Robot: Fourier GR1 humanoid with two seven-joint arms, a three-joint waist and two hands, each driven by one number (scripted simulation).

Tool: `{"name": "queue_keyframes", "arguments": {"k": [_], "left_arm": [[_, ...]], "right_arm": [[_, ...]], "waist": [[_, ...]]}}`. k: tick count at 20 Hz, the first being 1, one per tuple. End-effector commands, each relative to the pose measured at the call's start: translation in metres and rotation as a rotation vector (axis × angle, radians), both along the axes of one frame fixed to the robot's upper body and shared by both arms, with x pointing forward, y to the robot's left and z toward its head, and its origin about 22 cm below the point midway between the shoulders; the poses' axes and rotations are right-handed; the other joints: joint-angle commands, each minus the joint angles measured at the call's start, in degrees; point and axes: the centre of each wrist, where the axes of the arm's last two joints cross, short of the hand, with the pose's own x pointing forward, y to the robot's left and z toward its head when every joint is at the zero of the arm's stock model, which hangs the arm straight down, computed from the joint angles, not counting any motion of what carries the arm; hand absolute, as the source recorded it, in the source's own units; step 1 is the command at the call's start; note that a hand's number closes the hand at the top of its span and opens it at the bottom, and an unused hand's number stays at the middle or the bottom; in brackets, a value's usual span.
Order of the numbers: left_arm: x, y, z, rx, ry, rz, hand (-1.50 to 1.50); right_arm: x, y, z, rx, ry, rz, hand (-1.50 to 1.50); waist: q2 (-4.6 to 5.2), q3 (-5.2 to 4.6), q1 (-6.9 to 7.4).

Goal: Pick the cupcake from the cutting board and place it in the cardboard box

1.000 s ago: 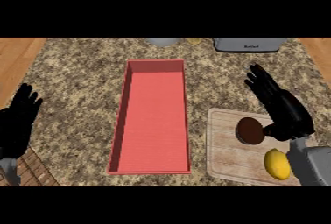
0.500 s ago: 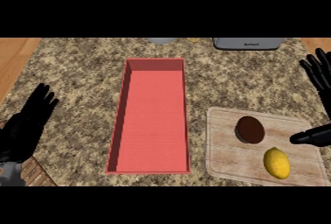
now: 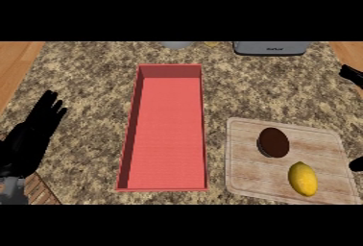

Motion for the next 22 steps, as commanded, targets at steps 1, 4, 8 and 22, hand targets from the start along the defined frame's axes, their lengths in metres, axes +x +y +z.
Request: {"name": "queue_keyframes", "arguments": {"k": [1, 4, 8, 22], "left_arm": [[-0.002, -0.001, -0.005, 0.002, -0.005, -0.008, 0.00], [-0.005, 0.007, 0.001, 0.013, -0.017, -0.014, 0.00], [-0.001, -0.001, 0.010, 0.010, 0.012, -0.017, 0.00], [0.001, 0.016, -0.017, 0.009, -0.009, -0.015, 0.00]], "right_arm": [[-0.007, 0.015, 0.016, -0.325, -0.004, 0.009, -1.50], [-0.006, 0.032, 0.028, -0.469, 0.018, -0.013, -1.50], [-0.011, 0.065, 0.018, -0.610, 0.111, -0.013, -1.50], [0.011, 0.078, -0.011, -0.746, 0.295, -0.028, -1.50]], "waist": [[-0.13, 0.10, -0.25], [-0.15, 0.12, 0.37], [-0.11, 0.15, 0.17], [0.12, 0.21, 0.22]]}}
